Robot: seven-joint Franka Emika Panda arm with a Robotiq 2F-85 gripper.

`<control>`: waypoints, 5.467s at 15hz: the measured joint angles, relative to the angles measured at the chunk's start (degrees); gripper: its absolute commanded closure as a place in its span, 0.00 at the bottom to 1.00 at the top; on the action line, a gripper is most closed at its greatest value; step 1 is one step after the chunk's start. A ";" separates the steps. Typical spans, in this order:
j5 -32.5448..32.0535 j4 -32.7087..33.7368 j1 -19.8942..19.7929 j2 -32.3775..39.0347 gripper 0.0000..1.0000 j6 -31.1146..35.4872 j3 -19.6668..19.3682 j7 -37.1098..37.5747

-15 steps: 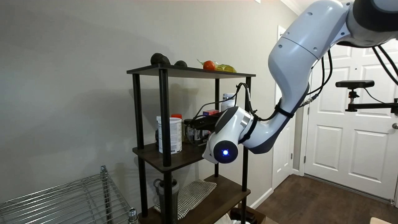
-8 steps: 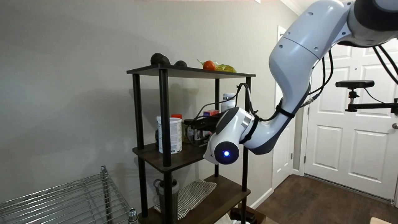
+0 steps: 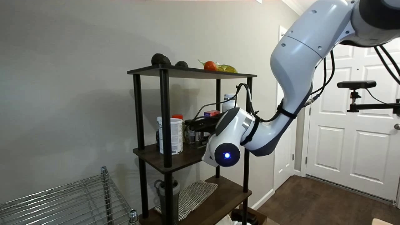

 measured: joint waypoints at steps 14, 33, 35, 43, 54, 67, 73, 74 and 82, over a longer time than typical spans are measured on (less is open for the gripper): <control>1.05 3.75 0.51 -0.93 0.00 -0.06 2.49 0.63; 5.08 8.52 -0.82 2.52 0.00 -0.06 -0.11 0.63; 5.12 8.52 -0.82 2.65 0.00 -0.03 -0.13 0.63; 5.12 9.51 -0.82 3.35 0.00 0.01 -0.14 0.63; 5.12 12.48 -0.90 5.43 0.65 0.09 -0.91 0.55; 5.26 12.32 -0.89 5.44 0.82 -0.05 -1.06 0.56; 7.43 11.28 -0.82 4.42 0.82 -0.56 -0.82 0.67; 7.78 10.95 -0.82 4.13 0.82 -0.60 -0.77 0.69; 7.92 7.15 -0.73 1.31 0.82 -0.61 0.24 2.71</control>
